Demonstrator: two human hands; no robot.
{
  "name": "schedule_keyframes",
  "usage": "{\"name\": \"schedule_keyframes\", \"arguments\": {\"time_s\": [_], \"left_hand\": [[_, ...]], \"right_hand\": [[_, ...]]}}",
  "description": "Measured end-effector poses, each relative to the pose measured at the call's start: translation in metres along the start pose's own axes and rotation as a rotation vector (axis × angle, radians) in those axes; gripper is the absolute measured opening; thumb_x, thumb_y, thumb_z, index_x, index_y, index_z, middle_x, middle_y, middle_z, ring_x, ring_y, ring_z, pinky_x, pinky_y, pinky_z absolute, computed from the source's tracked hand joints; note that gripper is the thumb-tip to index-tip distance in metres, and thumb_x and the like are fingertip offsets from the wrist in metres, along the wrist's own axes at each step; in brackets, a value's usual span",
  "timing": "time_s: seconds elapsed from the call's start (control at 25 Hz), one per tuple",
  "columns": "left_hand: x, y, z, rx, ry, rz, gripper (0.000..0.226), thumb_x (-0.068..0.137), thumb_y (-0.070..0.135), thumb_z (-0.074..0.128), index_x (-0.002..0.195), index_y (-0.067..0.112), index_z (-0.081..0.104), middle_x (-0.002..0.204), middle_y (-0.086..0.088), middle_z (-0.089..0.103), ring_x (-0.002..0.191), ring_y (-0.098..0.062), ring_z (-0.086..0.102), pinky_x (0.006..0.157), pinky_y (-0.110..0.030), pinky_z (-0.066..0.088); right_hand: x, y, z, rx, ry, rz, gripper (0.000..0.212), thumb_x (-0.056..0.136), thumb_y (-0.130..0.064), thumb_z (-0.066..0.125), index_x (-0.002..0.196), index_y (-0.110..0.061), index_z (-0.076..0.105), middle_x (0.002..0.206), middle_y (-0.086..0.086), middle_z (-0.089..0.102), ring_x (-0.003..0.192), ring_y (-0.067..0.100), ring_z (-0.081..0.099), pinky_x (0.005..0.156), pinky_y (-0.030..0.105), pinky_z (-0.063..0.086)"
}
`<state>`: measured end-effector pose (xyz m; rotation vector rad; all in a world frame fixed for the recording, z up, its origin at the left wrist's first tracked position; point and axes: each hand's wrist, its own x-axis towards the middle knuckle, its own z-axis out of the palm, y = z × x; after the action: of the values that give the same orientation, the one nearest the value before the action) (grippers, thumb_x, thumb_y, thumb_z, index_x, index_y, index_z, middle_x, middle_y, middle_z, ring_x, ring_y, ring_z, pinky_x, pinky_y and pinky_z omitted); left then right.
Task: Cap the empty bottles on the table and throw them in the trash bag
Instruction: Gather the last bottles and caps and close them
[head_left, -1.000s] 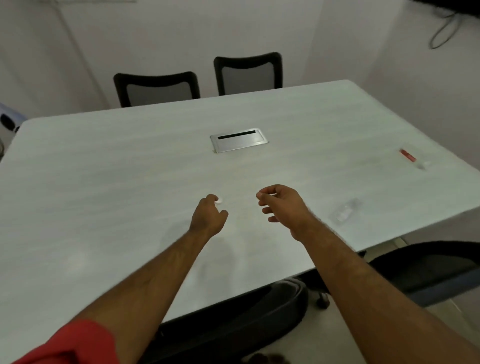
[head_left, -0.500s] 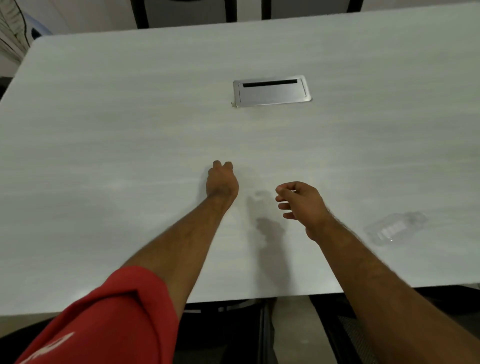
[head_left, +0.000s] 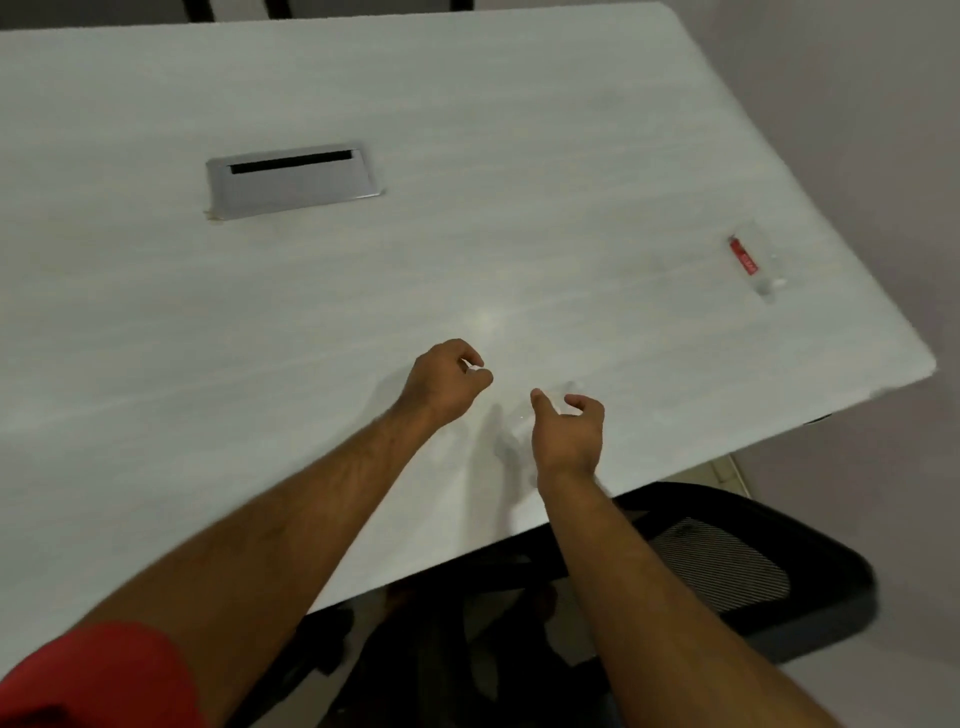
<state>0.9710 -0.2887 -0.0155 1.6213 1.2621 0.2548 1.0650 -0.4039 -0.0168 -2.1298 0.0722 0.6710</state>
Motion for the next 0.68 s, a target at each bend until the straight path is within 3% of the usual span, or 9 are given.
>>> {"name": "schedule_keyframes", "arguments": {"time_s": [0.12, 0.2, 0.36, 0.56, 0.68], "left_hand": [[0.013, 0.017, 0.033, -0.018, -0.009, -0.065, 0.015, 0.079, 0.026, 0.070, 0.091, 0.017, 0.069, 0.091, -0.003, 0.069, 0.079, -0.020, 0.066, 0.064, -0.027, 0.052], [0.016, 0.024, 0.049, -0.038, 0.039, -0.122, 0.011, 0.078, 0.024, 0.071, 0.086, 0.018, 0.069, 0.094, -0.007, 0.072, 0.086, -0.024, 0.069, 0.073, -0.036, 0.058], [0.009, 0.040, 0.066, -0.112, 0.151, -0.197, 0.006, 0.082, 0.018, 0.072, 0.083, 0.013, 0.068, 0.097, -0.011, 0.074, 0.088, -0.025, 0.068, 0.079, -0.040, 0.057], [-0.027, 0.083, 0.073, -0.288, 0.189, -0.155, 0.019, 0.082, 0.014, 0.073, 0.096, 0.002, 0.068, 0.092, -0.006, 0.071, 0.083, -0.018, 0.066, 0.073, -0.033, 0.056], [-0.049, 0.111, 0.076, -0.451, 0.178, -0.085, 0.005, 0.083, 0.007, 0.071, 0.088, 0.005, 0.069, 0.084, -0.004, 0.071, 0.078, -0.017, 0.066, 0.070, -0.028, 0.056]], "right_hand": [[0.032, 0.003, -0.010, -0.086, -0.012, 0.129, 0.088, 0.070, -0.057, 0.078, 0.140, -0.019, 0.040, 0.136, 0.014, 0.052, 0.118, 0.038, 0.058, 0.094, 0.045, 0.051], [0.048, 0.003, -0.012, -0.153, -0.085, 0.132, 0.093, 0.068, -0.061, 0.077, 0.141, -0.018, 0.039, 0.136, 0.014, 0.051, 0.119, 0.039, 0.057, 0.093, 0.044, 0.049], [0.071, 0.006, -0.024, -0.249, -0.297, 0.004, 0.072, 0.069, -0.047, 0.073, 0.129, -0.018, 0.046, 0.127, 0.011, 0.057, 0.107, 0.034, 0.062, 0.091, 0.043, 0.054], [0.068, -0.008, -0.069, 0.043, -0.559, -0.222, 0.047, 0.080, -0.028, 0.071, 0.125, -0.023, 0.059, 0.114, -0.001, 0.066, 0.099, 0.016, 0.064, 0.081, 0.027, 0.054], [0.059, -0.024, -0.103, 0.121, -0.650, -0.353, 0.040, 0.081, -0.028, 0.065, 0.120, -0.027, 0.066, 0.108, -0.004, 0.070, 0.093, 0.008, 0.066, 0.078, 0.021, 0.051]]}}
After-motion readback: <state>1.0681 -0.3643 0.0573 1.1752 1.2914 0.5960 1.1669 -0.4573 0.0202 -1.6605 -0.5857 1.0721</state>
